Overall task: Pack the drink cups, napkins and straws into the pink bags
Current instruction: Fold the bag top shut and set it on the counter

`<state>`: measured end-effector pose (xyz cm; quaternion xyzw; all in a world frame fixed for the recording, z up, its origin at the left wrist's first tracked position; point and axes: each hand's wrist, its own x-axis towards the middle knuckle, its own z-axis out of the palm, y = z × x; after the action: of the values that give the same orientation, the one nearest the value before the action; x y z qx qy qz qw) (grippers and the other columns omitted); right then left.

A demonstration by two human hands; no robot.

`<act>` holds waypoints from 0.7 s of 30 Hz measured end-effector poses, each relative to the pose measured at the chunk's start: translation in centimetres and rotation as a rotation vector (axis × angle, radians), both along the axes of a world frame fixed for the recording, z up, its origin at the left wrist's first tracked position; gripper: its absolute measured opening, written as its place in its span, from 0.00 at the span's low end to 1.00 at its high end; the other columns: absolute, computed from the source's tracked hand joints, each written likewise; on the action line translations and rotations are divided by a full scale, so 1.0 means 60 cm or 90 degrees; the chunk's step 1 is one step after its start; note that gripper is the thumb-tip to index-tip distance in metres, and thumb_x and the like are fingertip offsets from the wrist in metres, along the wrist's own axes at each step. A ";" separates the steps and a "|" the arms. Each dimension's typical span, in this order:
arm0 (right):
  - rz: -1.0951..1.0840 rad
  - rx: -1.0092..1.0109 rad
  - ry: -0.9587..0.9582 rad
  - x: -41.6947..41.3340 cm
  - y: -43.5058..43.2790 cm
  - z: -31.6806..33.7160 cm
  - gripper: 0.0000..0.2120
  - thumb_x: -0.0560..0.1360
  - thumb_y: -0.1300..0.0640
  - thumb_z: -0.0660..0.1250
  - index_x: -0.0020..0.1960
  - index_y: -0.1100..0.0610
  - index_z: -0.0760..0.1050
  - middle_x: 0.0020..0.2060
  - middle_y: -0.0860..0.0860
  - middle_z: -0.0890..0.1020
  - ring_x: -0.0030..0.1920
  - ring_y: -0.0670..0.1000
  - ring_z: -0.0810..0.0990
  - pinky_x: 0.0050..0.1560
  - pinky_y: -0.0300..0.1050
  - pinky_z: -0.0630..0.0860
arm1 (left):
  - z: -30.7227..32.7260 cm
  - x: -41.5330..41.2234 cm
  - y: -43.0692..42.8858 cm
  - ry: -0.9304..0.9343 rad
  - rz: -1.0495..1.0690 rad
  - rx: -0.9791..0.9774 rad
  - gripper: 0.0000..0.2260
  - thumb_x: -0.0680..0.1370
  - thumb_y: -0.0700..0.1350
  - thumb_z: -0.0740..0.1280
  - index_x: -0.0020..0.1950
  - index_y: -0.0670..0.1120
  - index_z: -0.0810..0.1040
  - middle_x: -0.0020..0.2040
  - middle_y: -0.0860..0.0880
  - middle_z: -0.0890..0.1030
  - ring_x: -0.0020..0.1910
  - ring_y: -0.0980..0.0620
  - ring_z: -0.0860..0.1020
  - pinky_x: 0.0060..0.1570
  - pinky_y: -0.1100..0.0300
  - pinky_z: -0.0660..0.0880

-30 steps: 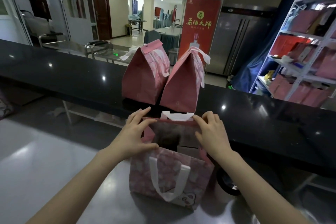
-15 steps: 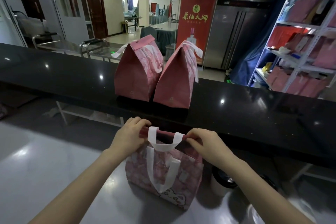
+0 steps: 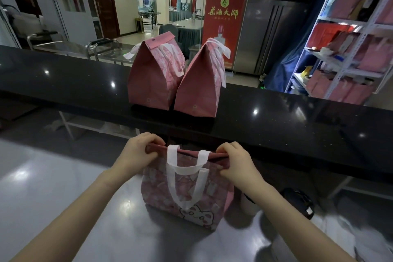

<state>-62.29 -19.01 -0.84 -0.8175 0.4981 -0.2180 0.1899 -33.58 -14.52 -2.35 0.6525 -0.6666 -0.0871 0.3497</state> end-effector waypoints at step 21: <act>-0.013 -0.086 -0.094 -0.014 -0.036 -0.032 0.18 0.67 0.75 0.64 0.38 0.51 0.70 0.41 0.48 0.77 0.45 0.50 0.78 0.47 0.53 0.79 | -0.008 -0.002 0.053 0.278 0.044 0.063 0.11 0.71 0.32 0.72 0.35 0.47 0.81 0.40 0.51 0.83 0.44 0.54 0.82 0.46 0.63 0.78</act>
<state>-63.11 -21.16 -2.77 -0.8049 0.4753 -0.3130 0.1682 -33.71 -11.32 -2.81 0.6566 -0.5474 -0.2469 0.4563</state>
